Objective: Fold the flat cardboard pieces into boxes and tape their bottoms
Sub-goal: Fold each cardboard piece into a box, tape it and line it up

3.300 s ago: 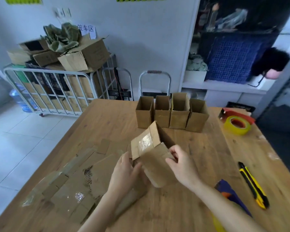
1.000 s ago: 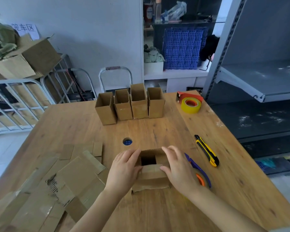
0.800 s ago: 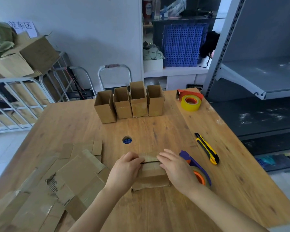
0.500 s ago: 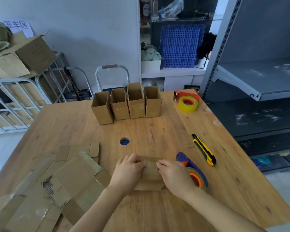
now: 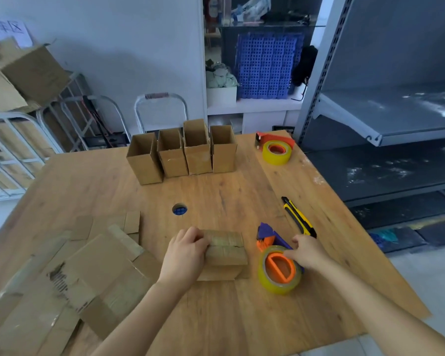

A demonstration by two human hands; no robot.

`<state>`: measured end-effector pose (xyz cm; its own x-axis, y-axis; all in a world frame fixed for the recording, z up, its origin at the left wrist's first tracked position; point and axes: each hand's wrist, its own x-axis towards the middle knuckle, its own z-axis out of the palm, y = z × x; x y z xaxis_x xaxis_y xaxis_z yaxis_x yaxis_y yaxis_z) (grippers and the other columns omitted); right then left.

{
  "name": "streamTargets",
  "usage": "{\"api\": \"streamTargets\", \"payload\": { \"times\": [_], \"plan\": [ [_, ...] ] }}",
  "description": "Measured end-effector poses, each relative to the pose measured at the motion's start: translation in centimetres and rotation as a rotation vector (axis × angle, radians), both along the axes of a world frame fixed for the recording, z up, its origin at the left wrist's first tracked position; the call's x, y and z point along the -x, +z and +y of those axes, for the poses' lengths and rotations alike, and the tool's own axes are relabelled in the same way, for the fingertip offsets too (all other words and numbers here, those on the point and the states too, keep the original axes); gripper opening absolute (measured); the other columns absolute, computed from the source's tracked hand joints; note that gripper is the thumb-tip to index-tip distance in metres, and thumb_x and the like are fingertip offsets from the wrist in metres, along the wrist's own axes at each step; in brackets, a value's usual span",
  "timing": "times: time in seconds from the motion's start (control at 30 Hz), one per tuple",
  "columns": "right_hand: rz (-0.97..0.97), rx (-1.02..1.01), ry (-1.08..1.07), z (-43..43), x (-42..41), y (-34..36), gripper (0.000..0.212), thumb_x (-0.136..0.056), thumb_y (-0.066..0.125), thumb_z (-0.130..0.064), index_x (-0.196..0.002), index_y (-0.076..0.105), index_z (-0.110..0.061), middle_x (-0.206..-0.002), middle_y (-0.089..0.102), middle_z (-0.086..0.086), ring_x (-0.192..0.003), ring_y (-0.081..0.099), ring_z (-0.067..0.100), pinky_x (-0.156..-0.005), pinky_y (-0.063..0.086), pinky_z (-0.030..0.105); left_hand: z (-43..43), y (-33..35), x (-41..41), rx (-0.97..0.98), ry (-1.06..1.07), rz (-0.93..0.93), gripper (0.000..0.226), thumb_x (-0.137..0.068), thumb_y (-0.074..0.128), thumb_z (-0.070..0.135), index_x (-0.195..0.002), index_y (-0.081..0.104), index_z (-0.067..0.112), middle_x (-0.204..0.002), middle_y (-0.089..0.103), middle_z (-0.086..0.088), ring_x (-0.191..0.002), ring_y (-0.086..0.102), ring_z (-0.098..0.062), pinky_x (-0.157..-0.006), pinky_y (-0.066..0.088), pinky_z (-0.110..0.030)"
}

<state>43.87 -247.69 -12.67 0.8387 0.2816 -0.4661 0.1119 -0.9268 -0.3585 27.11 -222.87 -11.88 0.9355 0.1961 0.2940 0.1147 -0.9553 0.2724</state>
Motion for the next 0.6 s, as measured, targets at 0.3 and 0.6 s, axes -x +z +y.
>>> {"api": "streamTargets", "payload": {
  "times": [0.3,0.6],
  "plan": [
    [-0.061,0.041,0.065,0.5,0.5,-2.6,0.012,-0.082,0.067,-0.019,-0.083,0.059,-0.010,-0.080,0.064,0.003,-0.073,0.062,0.019,-0.064,0.051,0.033,-0.4,-0.6,1.5,0.195,0.030,-0.112,0.023,-0.084,0.070,0.001,-0.102,0.074,0.015,-0.107,0.061,-0.001,-0.089,0.056,-0.020,-0.078,0.048,-0.027],
    [0.119,-0.341,-0.073,-0.2,0.1,1.1,0.025,-0.078,0.067,-0.009,-0.098,0.053,-0.012,-0.087,0.065,0.007,-0.075,0.062,0.022,-0.064,0.047,0.032,-0.3,-0.3,1.3,0.187,0.035,-0.097,0.021,-0.086,0.069,0.005,-0.102,0.075,0.016,-0.105,0.062,-0.002,-0.087,0.058,-0.023,-0.075,0.050,-0.028]
  ]
}}
